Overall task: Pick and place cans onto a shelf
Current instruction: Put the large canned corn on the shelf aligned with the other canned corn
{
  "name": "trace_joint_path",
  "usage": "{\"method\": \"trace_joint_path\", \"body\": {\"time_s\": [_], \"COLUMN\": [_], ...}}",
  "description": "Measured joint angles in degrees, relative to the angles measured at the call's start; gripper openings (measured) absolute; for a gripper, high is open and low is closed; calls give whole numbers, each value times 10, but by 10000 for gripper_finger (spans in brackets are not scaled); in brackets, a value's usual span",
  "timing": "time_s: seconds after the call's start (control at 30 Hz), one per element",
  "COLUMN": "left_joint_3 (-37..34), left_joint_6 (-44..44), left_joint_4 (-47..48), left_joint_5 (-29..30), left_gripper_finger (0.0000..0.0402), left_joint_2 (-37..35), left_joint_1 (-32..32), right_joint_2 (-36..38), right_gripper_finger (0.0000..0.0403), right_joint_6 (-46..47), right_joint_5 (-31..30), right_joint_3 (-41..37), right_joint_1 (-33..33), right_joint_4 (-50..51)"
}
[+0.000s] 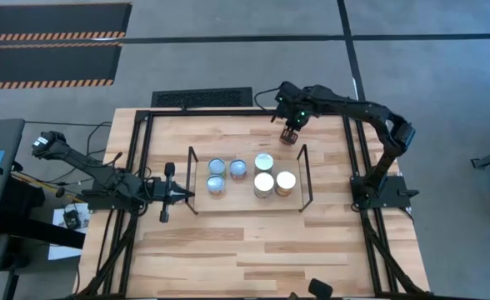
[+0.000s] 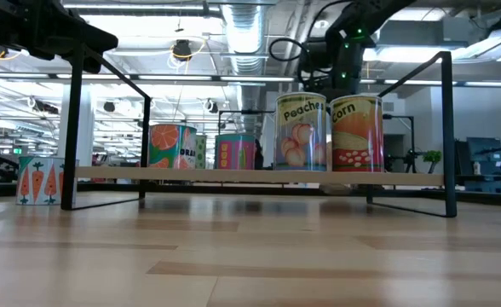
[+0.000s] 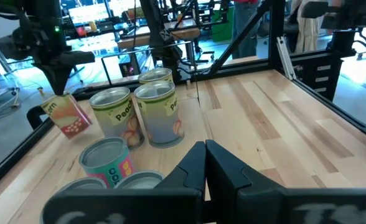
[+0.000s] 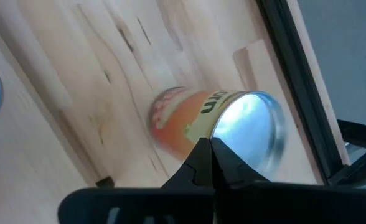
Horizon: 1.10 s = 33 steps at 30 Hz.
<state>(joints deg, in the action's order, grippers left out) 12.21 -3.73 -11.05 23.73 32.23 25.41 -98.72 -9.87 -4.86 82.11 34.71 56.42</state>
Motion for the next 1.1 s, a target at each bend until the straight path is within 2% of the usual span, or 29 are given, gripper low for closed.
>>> {"method": "trace_joint_path", "body": {"time_s": [0.53, 1.1], "left_joint_3": [0, 0], "left_joint_6": [3, 5], "left_joint_4": [0, 0], "left_joint_5": [0, 0], "left_gripper_finger": [0, 0], "left_joint_2": [0, 0], "left_joint_1": [0, 0], "right_joint_2": [0, 0], "right_gripper_finger": [1, 1], "right_joint_6": [9, 9], "right_joint_5": [34, 36], "right_joint_3": [0, 1], "right_joint_1": [-14, -43], "right_joint_4": [-2, -2]}}
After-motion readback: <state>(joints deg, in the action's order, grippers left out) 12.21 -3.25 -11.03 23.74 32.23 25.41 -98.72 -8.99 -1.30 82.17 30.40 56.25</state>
